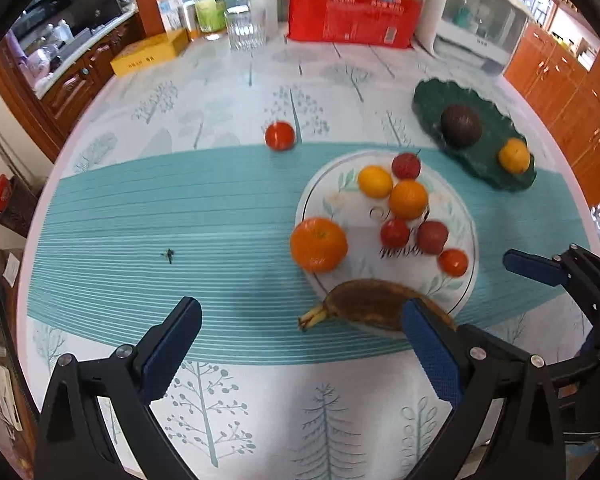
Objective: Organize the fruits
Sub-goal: 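Grasp the brown banana with the right tool while the left tool grasps the orange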
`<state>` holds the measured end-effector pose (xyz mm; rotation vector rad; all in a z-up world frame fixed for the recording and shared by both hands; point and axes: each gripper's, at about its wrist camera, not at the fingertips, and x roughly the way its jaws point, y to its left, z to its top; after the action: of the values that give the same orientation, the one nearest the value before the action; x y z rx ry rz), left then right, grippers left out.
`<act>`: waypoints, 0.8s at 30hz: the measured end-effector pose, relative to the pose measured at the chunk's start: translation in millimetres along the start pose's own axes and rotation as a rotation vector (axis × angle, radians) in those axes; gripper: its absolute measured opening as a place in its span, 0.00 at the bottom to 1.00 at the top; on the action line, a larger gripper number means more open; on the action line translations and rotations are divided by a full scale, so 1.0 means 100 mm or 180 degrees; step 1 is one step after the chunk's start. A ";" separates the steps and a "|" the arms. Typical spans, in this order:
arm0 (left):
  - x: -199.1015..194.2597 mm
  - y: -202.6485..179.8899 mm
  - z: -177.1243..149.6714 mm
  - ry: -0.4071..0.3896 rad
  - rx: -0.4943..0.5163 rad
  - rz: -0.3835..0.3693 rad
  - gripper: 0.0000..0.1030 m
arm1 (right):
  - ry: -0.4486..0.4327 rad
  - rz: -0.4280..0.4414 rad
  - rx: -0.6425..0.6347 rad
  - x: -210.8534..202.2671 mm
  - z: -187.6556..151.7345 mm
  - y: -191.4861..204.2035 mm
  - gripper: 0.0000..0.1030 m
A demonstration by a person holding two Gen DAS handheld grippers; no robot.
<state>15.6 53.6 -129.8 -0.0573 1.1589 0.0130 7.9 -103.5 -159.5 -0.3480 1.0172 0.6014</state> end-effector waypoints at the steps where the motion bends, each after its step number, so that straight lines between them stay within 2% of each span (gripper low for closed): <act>1: 0.05 0.03 0.01 0.0031 0.0028 -0.0042 0.97 | 0.0030 0.0010 -0.0021 0.05 -0.01 0.03 0.73; 4: 0.19 0.09 0.03 0.0079 0.0129 -0.0105 0.97 | 0.0124 -0.0021 -0.0102 0.21 0.00 0.11 0.71; 9: 0.36 0.24 0.10 0.0168 0.0185 -0.0260 0.95 | 0.0291 -0.0038 -0.0178 0.46 0.00 0.20 0.55; 11: 0.41 0.29 0.14 0.0187 0.0221 -0.0313 0.94 | 0.0323 0.0004 -0.0184 0.53 0.00 0.22 0.54; 15: 0.51 0.32 0.21 0.0229 0.0318 -0.0316 0.94 | 0.0389 0.0008 -0.0262 0.65 0.00 0.27 0.47; 20: 0.62 0.33 0.27 0.0285 0.0328 -0.0472 0.88 | 0.0353 -0.0021 -0.0340 0.68 0.01 0.35 0.38; 24: 0.69 0.28 0.31 0.0324 0.0398 -0.0541 0.84 | 0.0313 -0.0074 -0.0255 0.66 -0.02 0.34 0.34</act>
<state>70.4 81.9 -181.7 -0.0461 1.2511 -0.2149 11.0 -57.4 -218.1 -0.4632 1.0838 0.6098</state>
